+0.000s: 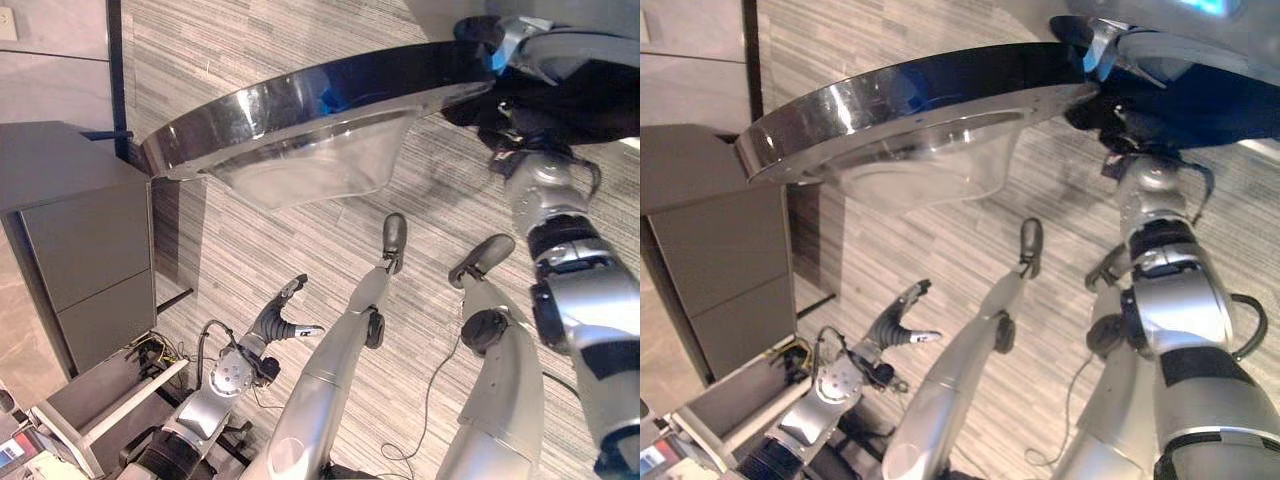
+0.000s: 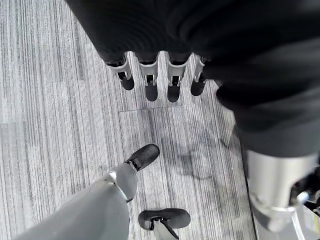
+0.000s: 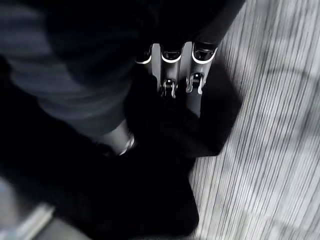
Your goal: Grab the laundry basket,head to the washer,open it,put in the laundry and shut it.
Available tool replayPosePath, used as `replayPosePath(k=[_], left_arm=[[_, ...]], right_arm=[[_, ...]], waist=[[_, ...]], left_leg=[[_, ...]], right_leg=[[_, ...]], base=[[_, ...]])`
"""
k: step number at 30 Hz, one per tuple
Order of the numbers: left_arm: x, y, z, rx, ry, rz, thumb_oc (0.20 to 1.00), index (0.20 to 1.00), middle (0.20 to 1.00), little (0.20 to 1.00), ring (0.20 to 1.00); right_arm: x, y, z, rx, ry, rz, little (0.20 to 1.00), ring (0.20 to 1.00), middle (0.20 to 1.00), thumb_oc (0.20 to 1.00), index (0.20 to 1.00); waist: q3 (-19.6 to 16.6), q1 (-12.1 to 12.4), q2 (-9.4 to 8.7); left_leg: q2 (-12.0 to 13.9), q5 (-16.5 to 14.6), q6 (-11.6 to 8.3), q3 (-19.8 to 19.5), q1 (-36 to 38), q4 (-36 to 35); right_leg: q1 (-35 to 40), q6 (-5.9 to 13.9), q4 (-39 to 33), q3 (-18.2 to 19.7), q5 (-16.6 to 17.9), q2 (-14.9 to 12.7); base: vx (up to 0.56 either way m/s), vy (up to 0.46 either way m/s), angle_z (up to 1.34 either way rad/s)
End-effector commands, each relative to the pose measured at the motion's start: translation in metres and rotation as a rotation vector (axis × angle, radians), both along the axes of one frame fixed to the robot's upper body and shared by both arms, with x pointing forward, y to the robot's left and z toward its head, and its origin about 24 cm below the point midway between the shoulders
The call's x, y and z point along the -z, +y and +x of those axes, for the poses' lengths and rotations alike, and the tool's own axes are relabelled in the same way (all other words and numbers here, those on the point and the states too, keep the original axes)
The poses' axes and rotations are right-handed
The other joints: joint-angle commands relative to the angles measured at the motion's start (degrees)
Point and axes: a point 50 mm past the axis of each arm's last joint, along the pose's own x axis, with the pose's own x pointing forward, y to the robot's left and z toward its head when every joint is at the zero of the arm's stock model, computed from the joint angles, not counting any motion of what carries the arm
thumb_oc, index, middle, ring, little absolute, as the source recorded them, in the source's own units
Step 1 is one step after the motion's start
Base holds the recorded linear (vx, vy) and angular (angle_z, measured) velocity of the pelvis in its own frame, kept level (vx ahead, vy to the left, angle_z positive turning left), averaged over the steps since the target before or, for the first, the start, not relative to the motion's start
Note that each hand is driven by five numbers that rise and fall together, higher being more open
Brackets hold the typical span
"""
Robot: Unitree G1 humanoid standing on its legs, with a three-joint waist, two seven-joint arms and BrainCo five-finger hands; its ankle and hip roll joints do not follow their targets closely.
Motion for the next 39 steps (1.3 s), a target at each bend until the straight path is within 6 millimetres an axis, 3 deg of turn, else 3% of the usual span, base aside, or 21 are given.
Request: replayPosePath(k=[1,3,7,11,14,20,24,30,34,35,36,37,38,39], left_arm=[[0.005,0.004,-0.008,0.011,0.008,0.026,1.000,1.000,1.000,1.000,1.000],[0.006,0.005,-0.008,0.005,0.011,0.027,1.000,1.000,1.000,1.000,1.000],[0.009,0.009,-0.008,-0.028,0.017,0.024,1.000,1.000,1.000,1.000,1.000],[0.013,0.014,-0.011,-0.028,0.037,0.033,1.000,1.000,1.000,1.000,1.000],[0.016,0.015,-0.013,-0.017,0.050,0.039,1.000,1.000,1.000,1.000,1.000],[0.023,0.023,-0.017,-0.016,0.095,0.067,1.000,1.000,1.000,1.000,1.000],[0.029,0.025,-0.024,0.012,0.133,0.092,1.000,1.000,1.000,1.000,1.000],[0.032,0.025,-0.027,0.035,0.151,0.108,1.000,1.000,1.000,1.000,1.000],[0.032,0.026,-0.030,0.048,0.161,0.094,1.000,1.000,1.000,1.000,1.000],[0.032,0.027,-0.031,0.050,0.161,0.097,1.000,1.000,1.000,1.000,1.000],[0.031,0.030,-0.030,0.045,0.160,0.100,1.000,1.000,1.000,1.000,1.000],[0.031,0.030,-0.030,0.045,0.160,0.100,1.000,1.000,1.000,1.000,1.000],[0.028,0.035,-0.027,0.035,0.162,0.100,1.000,1.000,1.000,1.000,1.000],[0.024,0.032,-0.023,0.031,0.146,0.089,1.000,1.000,1.000,1.000,1.000]], right_arm=[[-0.094,-0.028,-0.030,0.115,-0.368,-0.134,0.200,0.200,0.200,0.200,0.200],[-0.101,-0.033,-0.036,0.145,-0.407,-0.134,0.200,0.200,0.200,0.200,0.200],[-0.128,-0.055,-0.070,0.259,-0.624,-0.112,0.200,0.200,0.200,0.200,0.200],[-0.134,-0.072,-0.093,0.363,-0.712,-0.137,0.200,0.200,0.200,0.200,0.200],[-0.140,-0.080,-0.104,0.416,-0.744,-0.157,0.200,0.200,0.200,0.200,0.200],[-0.185,-0.087,-0.154,0.553,-0.962,-0.221,0.200,0.200,0.200,0.200,0.200],[-0.195,-0.095,-0.176,0.654,-1.002,-0.296,0.200,0.200,0.200,0.200,0.200],[-0.192,-0.095,-0.178,0.672,-0.994,-0.323,0.200,0.200,0.200,0.200,0.200],[-0.181,-0.102,-0.162,0.707,-0.812,-0.469,0.200,0.200,0.200,0.200,0.200],[-0.170,-0.109,-0.149,0.705,-0.680,-0.526,0.564,0.564,0.564,0.564,0.564],[-0.156,-0.115,-0.134,0.660,-0.555,-0.545,1.000,1.000,1.000,1.000,1.000],[-0.156,-0.115,-0.134,0.660,-0.555,-0.545,1.000,1.000,1.000,1.000,1.000],[-0.139,-0.125,-0.111,0.549,-0.333,-0.542,1.000,1.000,1.000,1.000,1.000],[-0.124,-0.108,-0.089,0.468,-0.282,-0.548,1.000,1.000,1.000,1.000,1.000]], waist=[[-0.72,1.41,1.48],[-0.93,1.43,1.34],[-2.40,0.05,0.21],[-4.10,-0.52,-0.68],[-4.88,-0.65,-1.11],[-6.56,-1.54,-1.37],[-7.16,-2.83,-1.30],[-7.53,-3.97,-1.18],[-7.30,-3.79,-1.78],[-7.25,-3.48,-2.14],[-6.99,-3.27,-2.59],[-6.99,-3.27,-2.59],[-6.51,-3.90,-3.67],[-6.16,-4.92,-3.19]], left_leg=[[3.21,-1.46,-5.72,0.83,-0.70,1.52],[3.22,-1.42,-5.76,0.74,-0.40,1.34],[3.31,-1.63,-5.83,0.86,1.37,0.76],[3.24,-2.11,-5.68,0.82,3.88,0.64],[3.31,-2.38,-5.54,0.98,5.63,0.43],[3.69,-1.60,-6.04,1.21,9.79,-1.50],[3.81,-1.41,-6.40,1.03,11.64,-1.98],[3.72,-1.99,-5.90,1.50,13.16,-2.01],[3.97,-2.04,-5.55,2.16,14.38,-2.25],[4.09,-1.97,-5.47,2.36,14.57,-2.39],[4.33,-1.86,-5.42,2.48,14.62,-2.52],[4.33,-1.86,-5.42,2.48,14.62,-2.52],[4.99,-1.83,-5.46,3.33,14.56,-2.61],[5.24,-1.75,-5.36,3.53,14.97,-2.80]], right_leg=[[6.43,9.68,-8.40,2.10,0.98,1.00],[6.79,9.68,-8.76,1.91,1.01,1.07],[9.03,9.61,-10.12,2.08,1.08,1.30],[12.03,9.58,-11.59,2.16,1.19,1.54],[14.05,9.73,-12.64,2.29,1.41,1.85],[18.09,9.84,-14.08,2.07,1.10,2.69],[19.78,9.38,-13.52,1.60,0.14,2.91],[20.30,9.31,-12.79,2.67,-0.16,2.93],[20.71,9.42,-12.92,3.14,0.08,3.05],[20.59,9.42,-12.93,3.21,0.18,3.12],[20.46,9.36,-12.96,3.37,0.37,3.21],[20.46,9.36,-12.96,3.37,0.37,3.21],[20.22,9.04,-13.54,3.86,0.75,3.78],[20.59,8.79,-14.45,4.31,1.16,4.53]], base=[[-0.01,0.007,0.13],[0.00,0.004,0.04],[0.00,0.000,0.00],[0.01,0.009,-0.03],[0.01,0.013,-0.07],[0.02,-0.021,-0.14],[0.02,-0.048,-0.03],[0.00,0.002,-0.03],[0.00,-0.001,-0.03],[-0.03,-0.032,-0.01],[0.00,0.000,0.00],[-0.05,-0.068,0.00],[-0.04,-0.068,-0.01],[-0.04,-0.070,-0.02]])
